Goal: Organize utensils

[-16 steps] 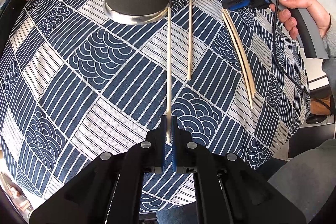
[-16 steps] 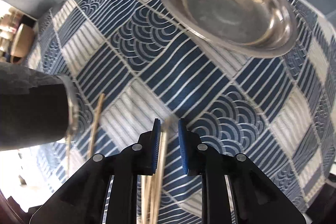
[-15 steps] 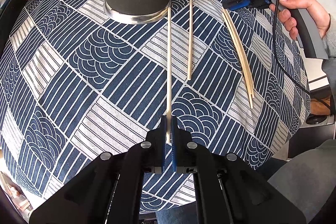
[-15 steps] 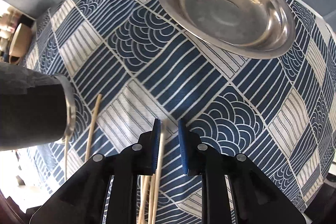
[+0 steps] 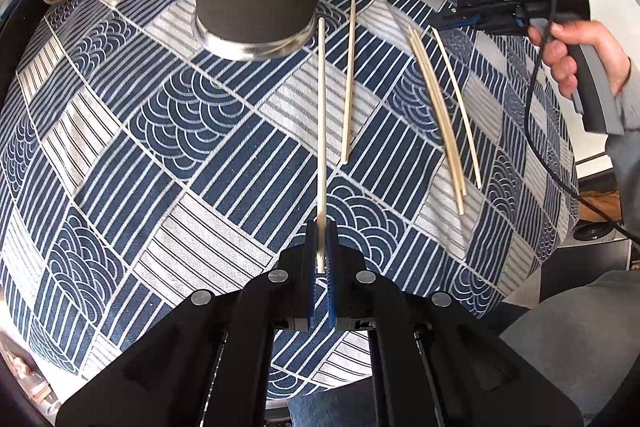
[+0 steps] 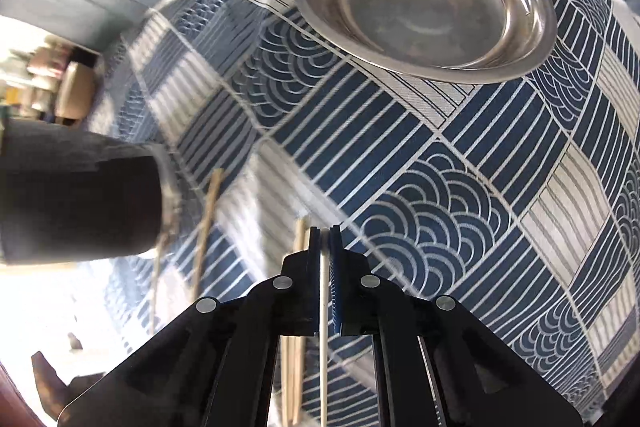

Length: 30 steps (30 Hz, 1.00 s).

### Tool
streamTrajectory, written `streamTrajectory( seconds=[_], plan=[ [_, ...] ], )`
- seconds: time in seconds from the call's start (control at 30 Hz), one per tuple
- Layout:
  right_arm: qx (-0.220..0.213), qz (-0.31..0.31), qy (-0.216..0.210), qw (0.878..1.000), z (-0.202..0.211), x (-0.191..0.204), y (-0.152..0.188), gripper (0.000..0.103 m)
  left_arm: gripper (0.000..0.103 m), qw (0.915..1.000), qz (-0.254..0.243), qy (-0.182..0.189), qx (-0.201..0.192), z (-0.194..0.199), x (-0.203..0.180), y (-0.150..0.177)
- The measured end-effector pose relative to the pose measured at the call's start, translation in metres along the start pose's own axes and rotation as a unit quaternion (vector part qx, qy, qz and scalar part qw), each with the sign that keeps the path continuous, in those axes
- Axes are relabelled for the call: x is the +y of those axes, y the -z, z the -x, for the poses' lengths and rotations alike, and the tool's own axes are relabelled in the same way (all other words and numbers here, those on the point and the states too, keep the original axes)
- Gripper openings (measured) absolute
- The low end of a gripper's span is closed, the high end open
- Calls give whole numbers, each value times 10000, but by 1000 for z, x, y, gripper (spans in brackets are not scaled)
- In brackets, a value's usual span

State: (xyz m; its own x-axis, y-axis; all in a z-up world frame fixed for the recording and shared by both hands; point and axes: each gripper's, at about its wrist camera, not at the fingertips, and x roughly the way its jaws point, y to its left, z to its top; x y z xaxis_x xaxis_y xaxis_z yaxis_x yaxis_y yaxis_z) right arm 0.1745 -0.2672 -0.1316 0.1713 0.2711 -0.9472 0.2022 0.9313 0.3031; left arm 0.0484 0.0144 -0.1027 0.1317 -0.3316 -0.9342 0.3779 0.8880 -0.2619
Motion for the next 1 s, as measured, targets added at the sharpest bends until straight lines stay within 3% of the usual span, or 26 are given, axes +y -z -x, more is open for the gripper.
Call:
streamTrajectory(
  seconds=[0.27,0.6,0.8,1.0],
  plan=[
    [-588,675,-704,9935,78,30,28,4,4,9991,-91,160,-375,43,-14,3],
    [-1400,1559,-1289,9693,167,84,30,4,4,9949,-209,183,-966,99,-31,7],
    [-1670,1994,-1419,9551,195,117,25,4,4,9908,-280,-105,-1318,136,-28,6],
    [-1816,2294,-1610,9426,210,149,14,4,4,9893,-558,-718,-1139,148,-13,-9]
  ],
)
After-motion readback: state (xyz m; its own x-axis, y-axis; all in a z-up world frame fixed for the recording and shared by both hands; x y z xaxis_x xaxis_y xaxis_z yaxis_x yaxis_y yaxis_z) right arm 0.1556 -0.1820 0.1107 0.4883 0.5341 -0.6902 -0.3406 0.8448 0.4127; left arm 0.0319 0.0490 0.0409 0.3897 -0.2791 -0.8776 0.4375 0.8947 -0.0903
